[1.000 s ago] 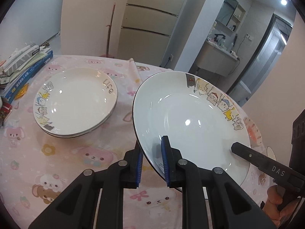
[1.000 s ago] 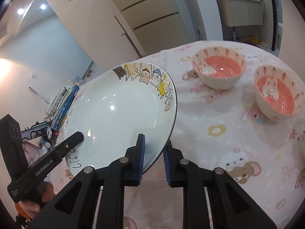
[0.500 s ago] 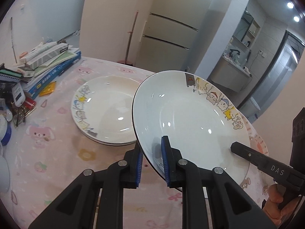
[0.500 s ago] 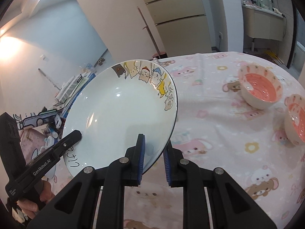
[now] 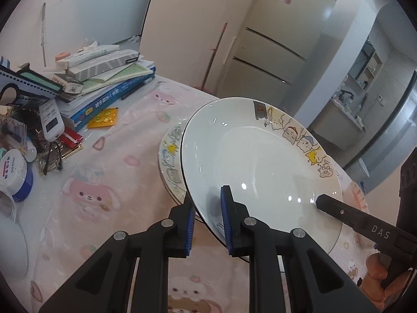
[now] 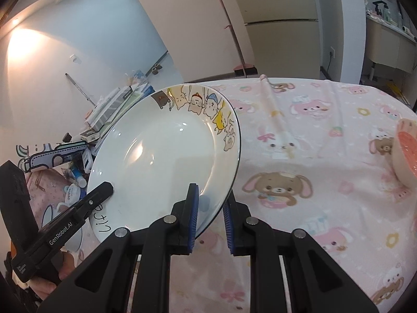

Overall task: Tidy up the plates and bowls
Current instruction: 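Lower the cartoon-rim plate onto the stack and open both grippers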

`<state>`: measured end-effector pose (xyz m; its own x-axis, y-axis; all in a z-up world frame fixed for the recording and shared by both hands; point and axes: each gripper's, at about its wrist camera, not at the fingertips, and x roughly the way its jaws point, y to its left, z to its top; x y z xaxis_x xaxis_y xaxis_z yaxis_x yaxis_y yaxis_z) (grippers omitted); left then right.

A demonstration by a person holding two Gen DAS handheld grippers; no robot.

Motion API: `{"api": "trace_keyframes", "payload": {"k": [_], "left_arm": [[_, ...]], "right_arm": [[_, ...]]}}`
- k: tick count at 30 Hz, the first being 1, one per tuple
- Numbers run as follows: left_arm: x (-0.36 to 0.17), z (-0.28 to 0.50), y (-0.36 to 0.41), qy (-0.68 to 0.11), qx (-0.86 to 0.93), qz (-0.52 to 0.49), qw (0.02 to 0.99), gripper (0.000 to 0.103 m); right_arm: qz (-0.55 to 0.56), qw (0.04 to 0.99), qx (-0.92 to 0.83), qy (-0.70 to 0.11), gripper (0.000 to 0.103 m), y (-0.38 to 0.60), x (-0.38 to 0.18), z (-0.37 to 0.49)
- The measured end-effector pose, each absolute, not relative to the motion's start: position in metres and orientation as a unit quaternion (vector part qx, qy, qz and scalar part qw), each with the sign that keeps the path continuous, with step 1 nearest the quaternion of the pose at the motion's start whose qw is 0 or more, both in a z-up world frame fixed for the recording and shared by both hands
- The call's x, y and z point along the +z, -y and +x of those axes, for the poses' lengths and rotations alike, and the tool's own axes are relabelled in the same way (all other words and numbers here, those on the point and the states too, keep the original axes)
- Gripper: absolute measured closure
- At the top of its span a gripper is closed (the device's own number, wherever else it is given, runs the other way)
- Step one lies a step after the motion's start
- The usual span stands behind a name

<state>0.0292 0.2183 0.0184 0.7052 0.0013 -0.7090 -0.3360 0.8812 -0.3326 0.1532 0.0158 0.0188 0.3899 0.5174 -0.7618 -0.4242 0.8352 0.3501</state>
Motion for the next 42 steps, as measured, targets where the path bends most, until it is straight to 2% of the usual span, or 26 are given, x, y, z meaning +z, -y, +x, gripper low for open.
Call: {"api": "trace_keyframes", "payload": {"k": [15, 31, 36, 42], "left_arm": [[-0.026, 0.055, -0.243, -0.402, 0.118, -0.233, 0.877, 0.083], [-0.028, 0.061, -0.238, -0.402, 0.136, -0.221, 0.878, 0.081], [-0.027, 0.060, -0.236, -0.401, 0.132, -0.213, 0.881, 0.075], [-0.022, 0.057, -0.229, -0.398, 0.136, -0.188, 0.887, 0.074]], "right_arm": [[0.043, 0.813, 0.274, -0.512, 0.086, -0.043, -0.019, 0.181], [0.053, 0.801, 0.277, -0.529, 0.085, -0.041, -0.029, 0.186], [0.059, 0.796, 0.280, -0.534, 0.082, -0.039, -0.027, 0.188], [0.055, 0.798, 0.277, -0.533, 0.082, -0.038, -0.026, 0.187]]}}
